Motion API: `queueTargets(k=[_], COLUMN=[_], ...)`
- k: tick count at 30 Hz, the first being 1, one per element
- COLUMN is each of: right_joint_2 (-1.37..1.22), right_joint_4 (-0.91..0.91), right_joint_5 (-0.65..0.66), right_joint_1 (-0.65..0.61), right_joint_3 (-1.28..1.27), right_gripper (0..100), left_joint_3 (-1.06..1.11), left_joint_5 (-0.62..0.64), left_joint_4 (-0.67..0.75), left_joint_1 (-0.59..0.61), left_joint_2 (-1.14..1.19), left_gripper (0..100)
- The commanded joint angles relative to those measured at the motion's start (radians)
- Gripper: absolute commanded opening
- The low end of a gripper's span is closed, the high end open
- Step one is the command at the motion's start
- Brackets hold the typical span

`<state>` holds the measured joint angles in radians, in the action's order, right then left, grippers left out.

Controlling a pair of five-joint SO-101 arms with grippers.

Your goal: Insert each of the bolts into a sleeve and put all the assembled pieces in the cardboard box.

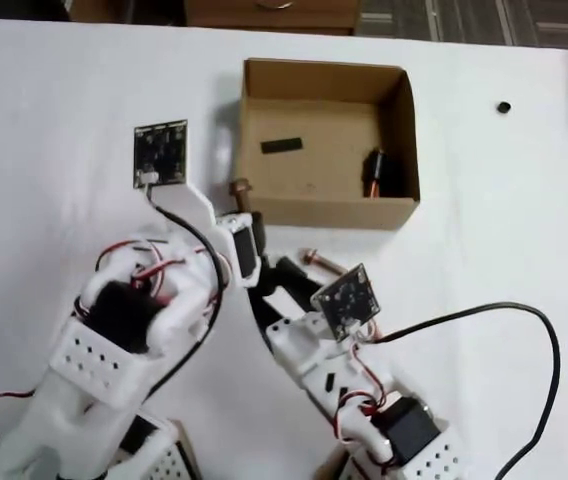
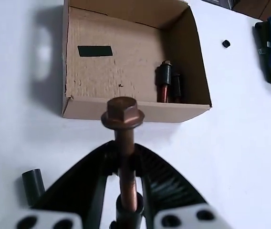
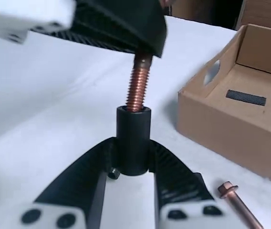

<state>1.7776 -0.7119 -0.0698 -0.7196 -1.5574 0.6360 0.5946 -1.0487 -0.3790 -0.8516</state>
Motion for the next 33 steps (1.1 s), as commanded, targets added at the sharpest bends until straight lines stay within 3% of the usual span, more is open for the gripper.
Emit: queueTargets(k=[1, 8, 15, 18, 33], right_joint_2=[0.019, 0.019, 0.019, 0.019, 0.021], right_joint_4=[0.019, 0.016, -0.004, -0.033, -0.062], right_joint_5=[-0.003, 0.000, 0.002, 0.003, 0.003], right_joint_1=[0.048, 0.065, 0.065, 0.065, 0.116], right_joint_3=[0.034, 0.035, 0.081, 0.097, 0.167], right_gripper=[2.0, 1.9, 1.9, 1.9, 1.9], left_joint_3=[-0.010, -0.004, -0.004, -0.004, 0.058], left_joint_5=[-0.005, -0.005, -0.018, -0.018, -0.026], left_joint_4=[-0.018, -0.035, -0.083, -0.078, -0.032], left_joint_1=[-0.046, -0.146, -0.146, -0.144, -0.130], left_joint_2=[-0.006, -0.003, 0.000, -0.003, -0.005], left_gripper=[2, 4, 34, 41, 49])
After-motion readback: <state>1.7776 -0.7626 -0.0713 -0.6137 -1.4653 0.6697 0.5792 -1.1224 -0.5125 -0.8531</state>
